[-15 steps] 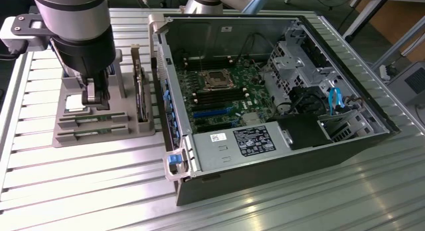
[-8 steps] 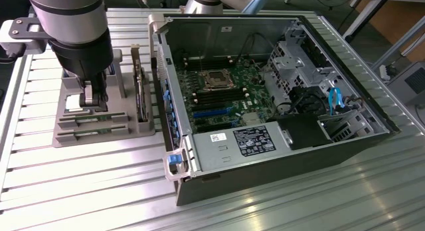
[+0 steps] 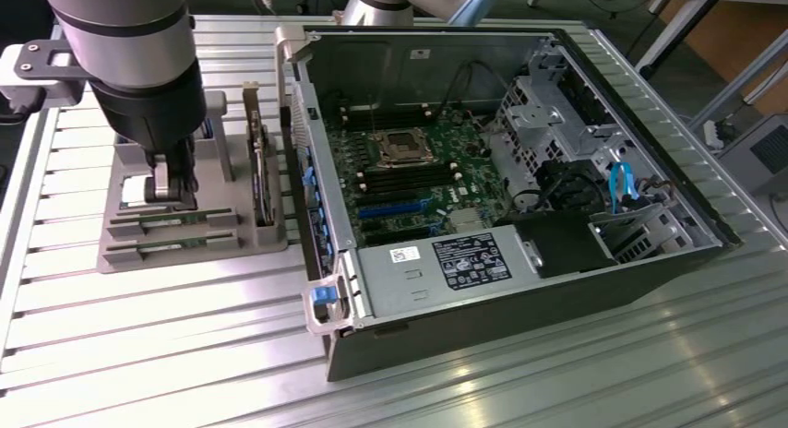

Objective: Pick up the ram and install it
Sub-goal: 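Pick up the ram and move it above insertion slot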

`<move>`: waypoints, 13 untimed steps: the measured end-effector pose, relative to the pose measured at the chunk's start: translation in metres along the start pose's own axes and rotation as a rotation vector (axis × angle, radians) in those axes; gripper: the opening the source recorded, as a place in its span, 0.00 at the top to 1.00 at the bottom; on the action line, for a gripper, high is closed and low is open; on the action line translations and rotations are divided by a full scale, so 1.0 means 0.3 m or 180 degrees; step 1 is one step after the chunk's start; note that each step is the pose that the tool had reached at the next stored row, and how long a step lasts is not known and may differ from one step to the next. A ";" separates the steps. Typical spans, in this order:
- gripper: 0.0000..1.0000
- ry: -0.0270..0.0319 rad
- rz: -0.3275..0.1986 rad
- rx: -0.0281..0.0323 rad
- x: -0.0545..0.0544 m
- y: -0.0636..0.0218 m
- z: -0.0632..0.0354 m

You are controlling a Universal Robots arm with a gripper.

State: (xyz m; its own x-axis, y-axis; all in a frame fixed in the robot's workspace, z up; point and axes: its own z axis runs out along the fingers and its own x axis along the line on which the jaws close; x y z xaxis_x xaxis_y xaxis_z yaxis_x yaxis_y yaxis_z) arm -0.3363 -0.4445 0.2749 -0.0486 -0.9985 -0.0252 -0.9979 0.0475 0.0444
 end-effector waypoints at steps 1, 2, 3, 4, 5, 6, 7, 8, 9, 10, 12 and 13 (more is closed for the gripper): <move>0.70 0.0000 0.0000 0.0000 0.000 0.002 0.003; 0.70 0.0000 0.0000 0.0000 0.000 0.004 0.005; 0.70 0.0000 0.0000 0.0000 0.000 0.005 0.007; 0.70 0.0000 0.0000 0.0000 0.001 0.006 0.010; 0.70 0.0000 0.0000 0.0000 0.001 0.007 0.012; 0.70 0.0000 0.0000 0.0000 0.001 0.008 0.014; 0.70 0.0000 0.0000 0.0000 0.001 0.009 0.016; 0.70 0.0000 0.0000 0.0000 0.001 0.010 0.019; 0.70 0.0000 0.0000 -0.0001 0.001 0.011 0.021; 0.70 0.0000 0.0000 0.0000 0.001 0.012 0.023; 0.70 0.0000 0.0000 0.0000 0.001 0.012 0.029; 0.70 0.0000 0.0000 0.0000 0.002 0.012 0.033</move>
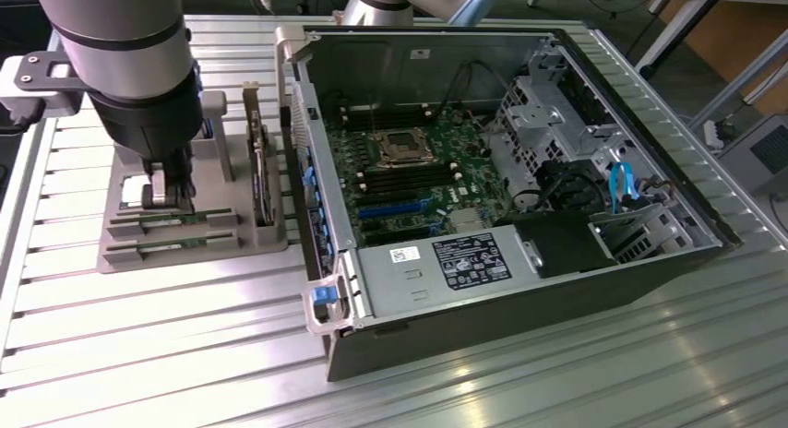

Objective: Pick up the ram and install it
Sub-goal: 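Pick up the ram and move it above insertion slot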

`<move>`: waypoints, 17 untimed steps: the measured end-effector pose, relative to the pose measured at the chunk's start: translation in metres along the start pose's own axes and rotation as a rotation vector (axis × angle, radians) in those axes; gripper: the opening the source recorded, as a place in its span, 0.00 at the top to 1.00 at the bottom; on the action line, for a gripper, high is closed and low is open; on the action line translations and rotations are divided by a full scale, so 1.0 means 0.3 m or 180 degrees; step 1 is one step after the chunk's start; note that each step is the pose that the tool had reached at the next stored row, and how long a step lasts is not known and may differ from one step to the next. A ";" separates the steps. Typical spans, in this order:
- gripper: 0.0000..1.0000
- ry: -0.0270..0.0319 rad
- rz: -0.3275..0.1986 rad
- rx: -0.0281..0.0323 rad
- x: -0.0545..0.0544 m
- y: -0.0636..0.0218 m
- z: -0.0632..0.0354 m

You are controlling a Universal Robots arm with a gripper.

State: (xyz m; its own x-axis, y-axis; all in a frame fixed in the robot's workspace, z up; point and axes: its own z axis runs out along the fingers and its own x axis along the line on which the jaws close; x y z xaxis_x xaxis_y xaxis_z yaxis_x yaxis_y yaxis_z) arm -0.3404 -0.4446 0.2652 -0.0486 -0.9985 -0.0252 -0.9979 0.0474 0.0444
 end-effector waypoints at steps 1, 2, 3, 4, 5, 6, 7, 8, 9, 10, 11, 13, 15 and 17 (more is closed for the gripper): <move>0.70 0.0000 0.0000 0.0000 0.000 0.000 0.006; 0.70 0.0000 0.0000 0.0000 0.000 0.000 0.012; 0.70 0.0000 0.0000 0.0000 0.000 0.000 0.018; 0.70 0.0000 0.0001 0.0000 0.000 0.003 0.025; 0.70 0.0001 0.0000 0.0000 0.000 0.019 0.036; 0.70 0.0000 0.0001 0.0000 0.000 0.039 0.047; 0.70 0.0000 0.0000 0.0000 0.001 0.047 0.054; 0.70 0.0000 0.0000 0.0001 0.001 0.049 0.061; 0.70 0.0000 0.0000 0.0001 0.001 0.049 0.067; 0.70 0.0000 0.0000 0.0000 0.002 0.049 0.073; 0.70 0.0000 0.0000 0.0000 0.004 0.048 0.078; 0.70 0.0001 -0.0001 0.0000 0.010 0.048 0.090; 0.70 0.0001 -0.0020 -0.0001 0.015 0.047 0.102; 0.70 0.0006 -0.0124 -0.0006 0.018 0.046 0.114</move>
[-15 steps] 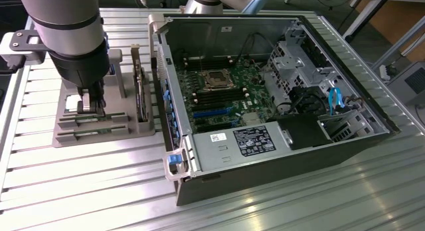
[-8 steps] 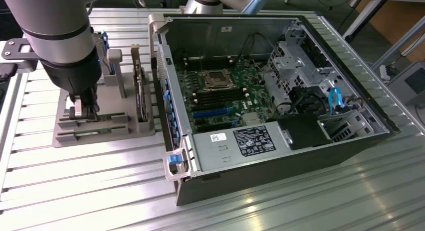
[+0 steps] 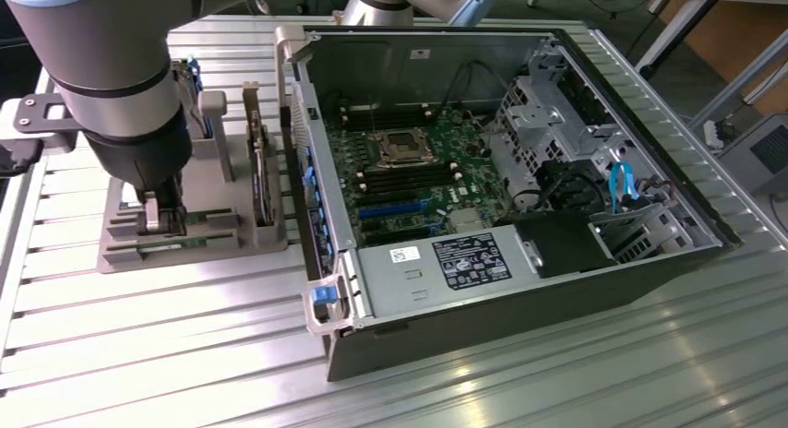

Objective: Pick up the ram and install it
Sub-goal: 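Pick up the ram and move it above insertion slot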

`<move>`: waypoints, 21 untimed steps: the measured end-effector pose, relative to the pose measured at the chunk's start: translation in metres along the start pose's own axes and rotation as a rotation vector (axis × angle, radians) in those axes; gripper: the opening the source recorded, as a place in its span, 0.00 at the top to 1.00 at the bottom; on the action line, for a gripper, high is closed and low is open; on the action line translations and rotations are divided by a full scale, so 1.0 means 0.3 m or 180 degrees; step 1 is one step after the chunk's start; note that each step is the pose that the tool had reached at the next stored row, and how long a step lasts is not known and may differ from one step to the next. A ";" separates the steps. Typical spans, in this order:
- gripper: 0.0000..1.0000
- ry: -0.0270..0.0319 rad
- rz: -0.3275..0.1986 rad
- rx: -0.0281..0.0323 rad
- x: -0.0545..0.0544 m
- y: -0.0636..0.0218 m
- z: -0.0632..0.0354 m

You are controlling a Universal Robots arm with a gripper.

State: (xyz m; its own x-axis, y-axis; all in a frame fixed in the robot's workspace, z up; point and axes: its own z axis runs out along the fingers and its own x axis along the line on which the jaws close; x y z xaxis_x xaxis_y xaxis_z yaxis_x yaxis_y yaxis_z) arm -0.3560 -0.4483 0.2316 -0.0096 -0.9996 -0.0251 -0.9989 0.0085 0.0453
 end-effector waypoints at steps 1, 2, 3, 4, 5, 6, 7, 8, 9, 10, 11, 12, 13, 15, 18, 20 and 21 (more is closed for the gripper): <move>0.70 0.0002 -0.0028 0.0000 0.001 -0.001 0.006; 0.70 0.0003 -0.0042 -0.0001 0.005 -0.001 0.013; 0.70 0.0003 -0.0048 -0.0001 0.015 -0.001 0.019; 0.70 0.0003 -0.0051 -0.0001 0.022 -0.001 0.022; 0.70 0.0004 -0.0055 -0.0001 0.029 -0.002 0.024; 0.70 0.0006 -0.0060 -0.0002 0.033 -0.002 0.028; 0.70 0.0005 -0.0063 -0.0001 0.034 -0.002 0.033; 0.70 0.0007 -0.0068 -0.0001 0.034 -0.002 0.040; 0.70 0.0008 -0.0073 -0.0002 0.033 -0.003 0.047; 0.70 0.0009 -0.0076 -0.0002 0.031 -0.003 0.053; 0.70 0.0009 -0.0082 -0.0002 0.022 -0.003 0.062; 0.70 0.0009 -0.0085 -0.0002 0.017 -0.003 0.068; 0.70 0.0009 -0.0086 -0.0001 0.016 -0.004 0.074; 0.70 0.0010 -0.0086 -0.0002 0.016 -0.004 0.079; 0.70 0.0010 -0.0086 -0.0002 0.016 -0.004 0.079; 0.71 0.0009 -0.0086 -0.0002 0.016 -0.004 0.079; 0.78 0.0010 -0.0086 -0.0002 0.016 -0.004 0.079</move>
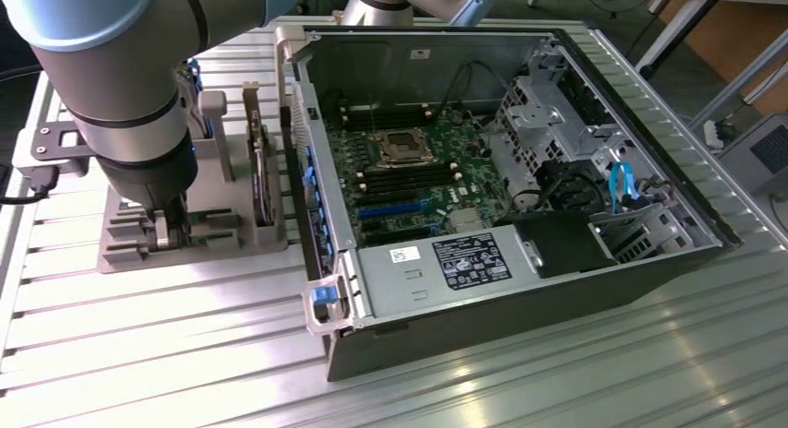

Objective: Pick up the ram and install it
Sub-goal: 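Pick up the ram and move it above insertion slot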

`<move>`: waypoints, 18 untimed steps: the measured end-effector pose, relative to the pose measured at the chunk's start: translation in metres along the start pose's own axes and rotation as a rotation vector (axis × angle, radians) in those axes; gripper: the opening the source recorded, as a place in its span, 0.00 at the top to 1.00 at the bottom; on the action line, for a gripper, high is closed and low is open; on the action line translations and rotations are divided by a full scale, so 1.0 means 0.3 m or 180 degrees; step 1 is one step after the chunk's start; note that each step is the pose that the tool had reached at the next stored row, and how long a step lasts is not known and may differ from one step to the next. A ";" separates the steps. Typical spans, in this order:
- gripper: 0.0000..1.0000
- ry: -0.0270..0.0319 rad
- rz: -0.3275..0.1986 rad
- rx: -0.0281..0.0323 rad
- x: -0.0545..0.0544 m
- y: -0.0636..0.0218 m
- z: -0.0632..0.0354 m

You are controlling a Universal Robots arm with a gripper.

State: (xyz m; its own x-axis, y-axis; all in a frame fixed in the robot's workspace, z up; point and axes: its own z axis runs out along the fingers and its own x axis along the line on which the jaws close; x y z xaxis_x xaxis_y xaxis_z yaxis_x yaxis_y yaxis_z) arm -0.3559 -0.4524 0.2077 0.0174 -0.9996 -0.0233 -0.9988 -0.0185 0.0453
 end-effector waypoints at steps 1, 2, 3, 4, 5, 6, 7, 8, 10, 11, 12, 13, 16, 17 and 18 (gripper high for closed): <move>0.84 0.0000 0.0000 0.0000 0.000 0.000 0.000; 0.88 0.0000 0.0000 0.0000 0.000 0.000 0.000; 0.88 0.0000 0.0000 0.0000 0.000 0.000 0.000; 0.88 0.0001 0.0000 0.0000 0.000 0.000 0.000; 0.88 0.0007 0.0000 0.0000 0.000 0.000 0.000; 0.88 0.0030 0.0002 0.0001 0.000 0.000 -0.002; 0.88 0.0052 0.0002 -0.0001 0.000 0.001 -0.025; 0.88 0.0055 0.0002 -0.0001 -0.001 0.002 -0.050; 0.88 0.0057 0.0003 -0.0001 -0.002 0.005 -0.105; 0.88 0.0057 0.0003 -0.0001 -0.003 0.006 -0.134; 0.88 0.0057 0.0003 -0.0001 -0.004 0.007 -0.153; 0.88 0.0058 0.0003 -0.0001 -0.004 0.008 -0.170; 0.88 0.0058 0.0003 0.0000 -0.006 0.011 -0.244; 0.88 0.0058 0.0003 -0.0001 -0.006 0.012 -0.265; 0.88 0.0058 0.0003 0.0000 -0.007 0.013 -0.279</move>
State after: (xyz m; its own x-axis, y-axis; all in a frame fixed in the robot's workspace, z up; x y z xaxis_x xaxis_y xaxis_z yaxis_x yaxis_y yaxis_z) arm -0.3559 -0.4524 0.2916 0.0175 -0.9998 -0.0050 -0.9988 -0.0177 0.0454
